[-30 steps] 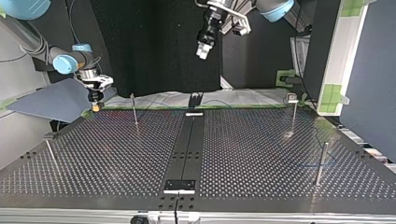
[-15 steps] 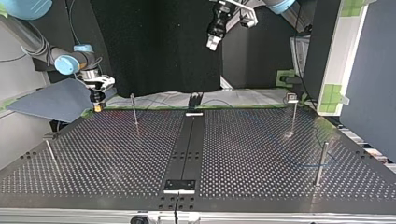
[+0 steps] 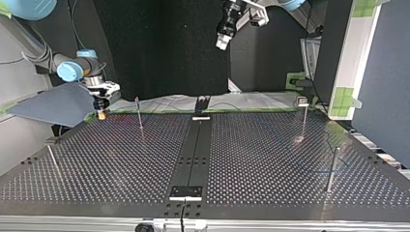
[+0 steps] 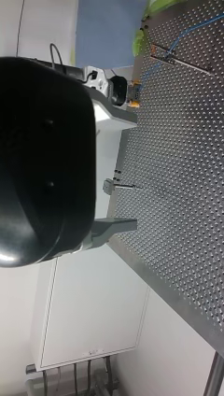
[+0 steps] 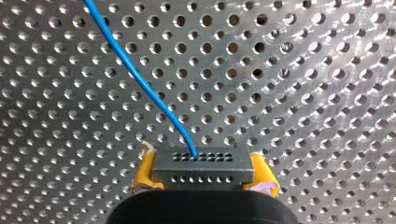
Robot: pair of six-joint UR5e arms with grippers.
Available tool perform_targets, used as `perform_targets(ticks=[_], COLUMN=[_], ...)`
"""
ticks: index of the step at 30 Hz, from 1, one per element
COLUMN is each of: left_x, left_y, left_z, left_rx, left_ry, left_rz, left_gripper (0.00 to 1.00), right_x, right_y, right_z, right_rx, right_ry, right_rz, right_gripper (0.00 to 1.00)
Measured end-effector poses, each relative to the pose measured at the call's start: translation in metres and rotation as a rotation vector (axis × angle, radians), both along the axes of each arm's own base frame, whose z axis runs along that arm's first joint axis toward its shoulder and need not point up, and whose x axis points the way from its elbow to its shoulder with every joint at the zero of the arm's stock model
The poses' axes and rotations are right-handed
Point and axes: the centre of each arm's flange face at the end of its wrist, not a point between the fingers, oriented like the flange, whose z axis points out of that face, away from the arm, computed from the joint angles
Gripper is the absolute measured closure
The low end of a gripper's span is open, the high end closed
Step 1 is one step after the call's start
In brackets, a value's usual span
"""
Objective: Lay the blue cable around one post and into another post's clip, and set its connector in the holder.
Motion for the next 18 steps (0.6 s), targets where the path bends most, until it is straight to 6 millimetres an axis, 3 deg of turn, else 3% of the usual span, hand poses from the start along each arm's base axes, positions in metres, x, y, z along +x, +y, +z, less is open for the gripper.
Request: perform_targets(ticks=[9, 18], left_x=[0.001, 0.001], left_y=[0.0, 0.0], left_z=[0.0, 0.001], left_rx=[-0.002, -0.004], left_ry=[-0.002, -0.004], left_rz=[0.0, 0.0], left_gripper=[0.08, 0.08], right_x=[0.009, 0.035], right_y=[0.002, 0.012], right_z=[0.027, 0.074], right_rx=[-0.003, -0.016], right_ry=[0.085, 0.125], right_rz=[-0.023, -0.023], right_gripper=[1.0, 1.0])
